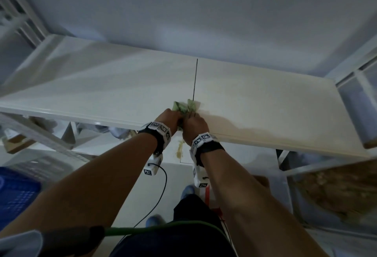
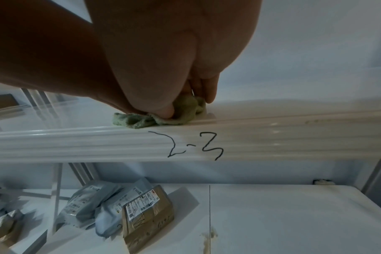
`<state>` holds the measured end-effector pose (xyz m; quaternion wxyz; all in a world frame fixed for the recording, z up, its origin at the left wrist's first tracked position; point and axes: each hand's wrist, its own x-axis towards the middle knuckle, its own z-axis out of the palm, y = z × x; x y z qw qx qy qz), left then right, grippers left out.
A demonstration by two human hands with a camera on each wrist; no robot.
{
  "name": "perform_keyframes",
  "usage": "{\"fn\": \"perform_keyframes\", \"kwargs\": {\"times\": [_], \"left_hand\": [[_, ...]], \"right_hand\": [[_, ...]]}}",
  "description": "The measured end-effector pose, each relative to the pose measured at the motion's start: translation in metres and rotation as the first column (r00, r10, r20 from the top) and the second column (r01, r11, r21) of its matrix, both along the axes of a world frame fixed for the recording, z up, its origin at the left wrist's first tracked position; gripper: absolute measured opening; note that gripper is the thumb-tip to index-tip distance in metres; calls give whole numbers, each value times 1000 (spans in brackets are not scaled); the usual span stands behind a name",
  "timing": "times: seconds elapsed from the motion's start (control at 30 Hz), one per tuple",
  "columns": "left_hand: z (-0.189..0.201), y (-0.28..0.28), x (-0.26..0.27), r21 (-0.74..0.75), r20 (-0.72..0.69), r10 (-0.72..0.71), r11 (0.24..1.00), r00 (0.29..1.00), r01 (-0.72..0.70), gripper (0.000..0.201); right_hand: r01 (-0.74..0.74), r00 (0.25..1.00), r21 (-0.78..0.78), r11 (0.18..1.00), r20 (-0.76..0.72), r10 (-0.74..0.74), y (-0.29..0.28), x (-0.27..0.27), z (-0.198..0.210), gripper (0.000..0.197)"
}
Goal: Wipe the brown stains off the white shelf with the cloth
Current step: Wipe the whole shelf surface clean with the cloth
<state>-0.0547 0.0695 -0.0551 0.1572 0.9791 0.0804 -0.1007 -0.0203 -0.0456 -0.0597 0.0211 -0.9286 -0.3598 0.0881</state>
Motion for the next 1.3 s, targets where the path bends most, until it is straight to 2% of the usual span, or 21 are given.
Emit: {"fn": "perform_keyframes", "kwargs": {"times": [0.23,0.63,0.93,1.1,1.2,1.3], "left_hand": [[1,4,10,6,1,15,1000,1000,-15,29],[-2,27,55,50,-75,118,992,990,-115,23],[-6,32,56,22,-94,89,996,992,-87,22],[-3,38,46,-33,-75,65,997,995,-67,23],[-2,52,36,-47,-74,61,997,995,-65,24],[3,78,23,-64,-90,-7,998,996,1,31]], "right_hand": [[-21,999,19,1000,27,20,0,5,1,32],[-160,986,21,987,57,158,30,62,4,38],[-124,992,0,992,38,124,29,57,1,42],[-80,996,-1,997,50,80,40,50,6,36],[-51,998,78,996,53,47,53,37,12,30],[-13,999,54,998,39,11,79,14,19,22]]}}
